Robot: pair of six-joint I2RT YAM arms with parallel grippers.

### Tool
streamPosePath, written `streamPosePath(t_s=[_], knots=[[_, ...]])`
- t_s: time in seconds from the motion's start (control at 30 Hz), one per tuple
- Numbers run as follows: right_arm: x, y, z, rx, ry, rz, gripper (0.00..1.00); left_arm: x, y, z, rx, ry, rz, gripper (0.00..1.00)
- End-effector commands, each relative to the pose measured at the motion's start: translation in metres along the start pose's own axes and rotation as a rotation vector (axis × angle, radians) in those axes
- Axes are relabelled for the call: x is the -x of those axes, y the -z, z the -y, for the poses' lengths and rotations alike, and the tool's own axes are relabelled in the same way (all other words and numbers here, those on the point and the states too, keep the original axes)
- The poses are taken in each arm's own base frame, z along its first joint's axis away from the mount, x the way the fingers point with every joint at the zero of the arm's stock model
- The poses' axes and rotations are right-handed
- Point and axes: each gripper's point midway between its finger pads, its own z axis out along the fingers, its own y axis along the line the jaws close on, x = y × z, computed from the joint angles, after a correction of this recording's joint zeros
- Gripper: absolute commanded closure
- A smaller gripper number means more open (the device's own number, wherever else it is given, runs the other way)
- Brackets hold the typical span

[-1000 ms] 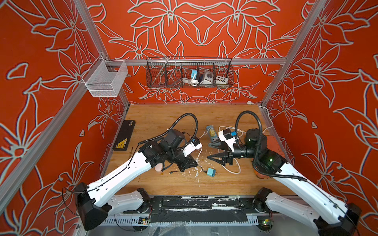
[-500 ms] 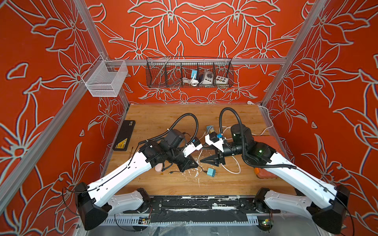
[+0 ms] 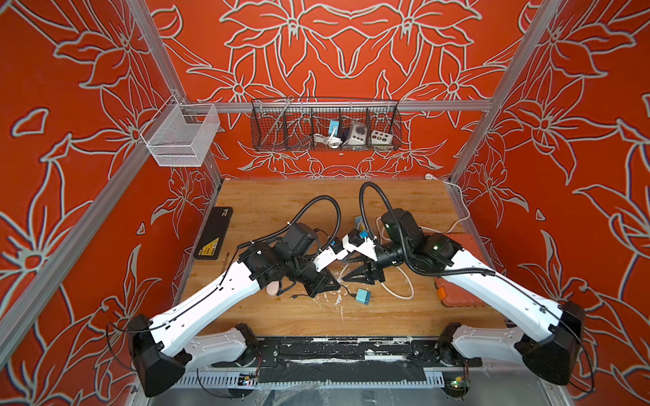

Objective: Charge the bluetooth headset
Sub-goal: Adjust the charging cable.

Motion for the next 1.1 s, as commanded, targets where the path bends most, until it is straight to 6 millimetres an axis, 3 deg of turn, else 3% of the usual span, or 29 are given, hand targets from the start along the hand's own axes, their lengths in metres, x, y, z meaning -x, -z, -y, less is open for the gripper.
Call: streamPosePath(t_s=[0.0, 0.17, 0.37, 0.6, 0.97, 1.07], knots=[[-0.005, -0.001, -0.011, 0.042, 0.013, -0.037, 0.45, 0.005, 0.009, 0.007, -0.012, -0.048, 0.033, 1.00], [-0.007, -0.007, -0.013, 0.062, -0.004, -0.034, 0.49, 0.005, 0.009, 0.008, -0.019, -0.048, 0.035, 1.00], [0.003, -0.015, -0.017, 0.093, -0.006, 0.018, 0.55, 0.005, 0.006, 0.009, -0.035, -0.039, 0.025, 1.00], [-0.007, -0.030, -0.022, 0.138, -0.030, -0.040, 0.61, 0.007, 0.008, 0.009, -0.030, -0.045, 0.031, 1.00], [-0.009, -0.025, -0.025, 0.131, -0.021, -0.063, 0.80, 0.003, 0.009, 0.008, -0.014, -0.049, 0.038, 1.00], [-0.011, -0.024, -0.027, 0.140, -0.026, -0.080, 0.80, 0.003, 0.009, 0.007, -0.011, -0.049, 0.037, 1.00]])
